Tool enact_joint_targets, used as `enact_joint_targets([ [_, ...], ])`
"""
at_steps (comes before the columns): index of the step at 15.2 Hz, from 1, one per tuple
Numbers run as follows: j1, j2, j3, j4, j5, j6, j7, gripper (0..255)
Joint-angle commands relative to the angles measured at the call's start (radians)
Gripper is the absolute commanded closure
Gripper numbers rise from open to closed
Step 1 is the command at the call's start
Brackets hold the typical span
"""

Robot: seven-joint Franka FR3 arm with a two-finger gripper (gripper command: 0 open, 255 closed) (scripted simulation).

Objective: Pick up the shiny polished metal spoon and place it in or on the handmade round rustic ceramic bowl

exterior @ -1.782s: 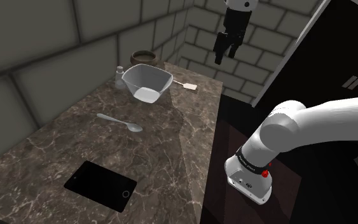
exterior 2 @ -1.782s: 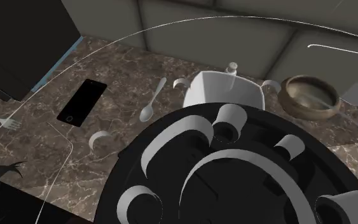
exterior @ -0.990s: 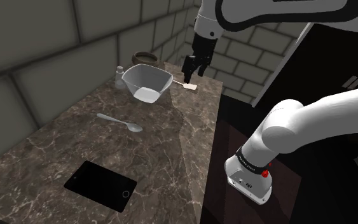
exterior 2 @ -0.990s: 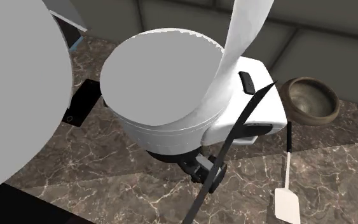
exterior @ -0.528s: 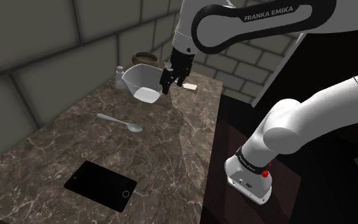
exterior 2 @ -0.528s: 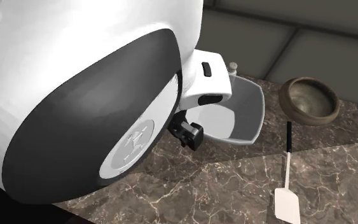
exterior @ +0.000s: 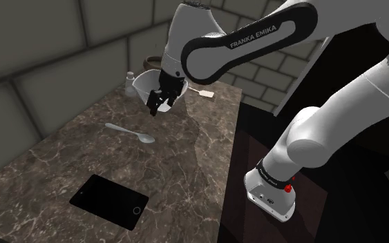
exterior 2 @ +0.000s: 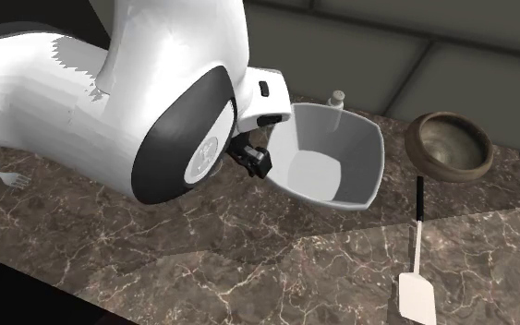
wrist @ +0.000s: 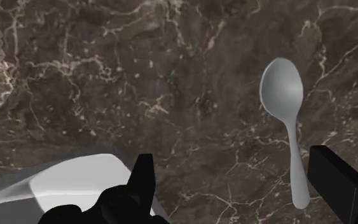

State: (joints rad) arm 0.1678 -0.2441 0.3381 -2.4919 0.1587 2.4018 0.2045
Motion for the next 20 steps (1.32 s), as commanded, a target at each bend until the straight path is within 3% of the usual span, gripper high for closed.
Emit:
enact_joint_targets([
  [1, 0.004, 0.078, 0.025, 0.037, -0.017, 0.064, 0.024, 0],
  [8, 0.032, 0.329, 0.079, 0.165, -0.155, 0.252, 0.147, 0],
  [16, 0.061, 0.449, 0.049, 0.19, -0.253, 0.341, 0.218, 0],
  [20, 0.062, 0.449, 0.048, 0.19, -0.253, 0.341, 0.217, 0],
])
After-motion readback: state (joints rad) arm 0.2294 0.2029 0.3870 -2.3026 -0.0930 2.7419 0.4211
